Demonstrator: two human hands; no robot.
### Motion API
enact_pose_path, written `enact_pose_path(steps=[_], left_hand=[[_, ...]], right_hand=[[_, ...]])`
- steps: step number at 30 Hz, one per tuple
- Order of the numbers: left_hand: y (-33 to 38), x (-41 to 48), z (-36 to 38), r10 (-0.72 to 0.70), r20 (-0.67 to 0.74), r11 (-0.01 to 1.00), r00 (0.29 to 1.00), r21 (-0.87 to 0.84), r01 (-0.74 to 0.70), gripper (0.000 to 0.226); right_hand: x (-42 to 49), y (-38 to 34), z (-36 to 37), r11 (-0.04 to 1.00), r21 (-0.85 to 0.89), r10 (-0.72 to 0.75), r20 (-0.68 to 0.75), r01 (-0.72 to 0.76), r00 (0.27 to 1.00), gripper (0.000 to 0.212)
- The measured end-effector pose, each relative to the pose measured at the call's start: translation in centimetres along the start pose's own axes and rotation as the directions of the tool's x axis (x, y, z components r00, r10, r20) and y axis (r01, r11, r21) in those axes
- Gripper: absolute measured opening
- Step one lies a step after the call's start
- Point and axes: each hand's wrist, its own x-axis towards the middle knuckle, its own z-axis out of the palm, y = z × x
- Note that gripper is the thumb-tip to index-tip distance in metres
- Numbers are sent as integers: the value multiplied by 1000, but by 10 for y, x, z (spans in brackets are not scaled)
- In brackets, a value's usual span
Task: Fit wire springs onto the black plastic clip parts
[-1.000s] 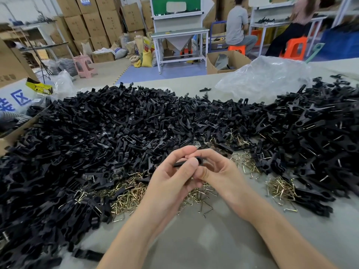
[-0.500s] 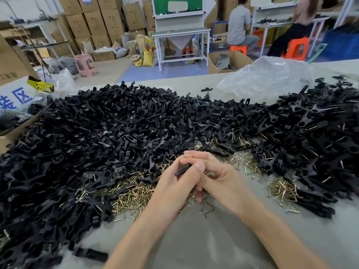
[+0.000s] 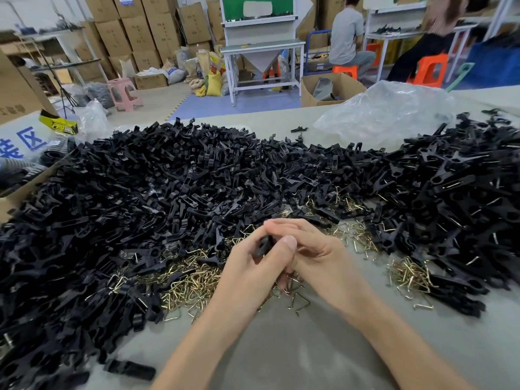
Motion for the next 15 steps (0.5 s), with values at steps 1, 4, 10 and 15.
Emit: enact_pose_path(steps=[1, 4, 10, 15], left_hand=[[0, 0, 0, 4, -14, 1000, 1000, 2, -4, 23], [1, 1, 2, -8, -92, 1000, 996, -20, 6, 21], [-1, 3, -4, -3, -172, 999, 985, 33, 8, 11], [5, 3, -3, -30, -189, 999, 982, -23, 26, 24]], right_hand=[[0, -1, 0, 1000, -27, -4, -9, 4, 1000, 37], [2, -4, -4, 989, -134, 51, -75, -61, 996, 62], [0, -3, -2, 965, -254, 63, -27, -68, 998, 64], [-1, -2, -1, 985, -164, 54, -43, -60, 998, 44]])
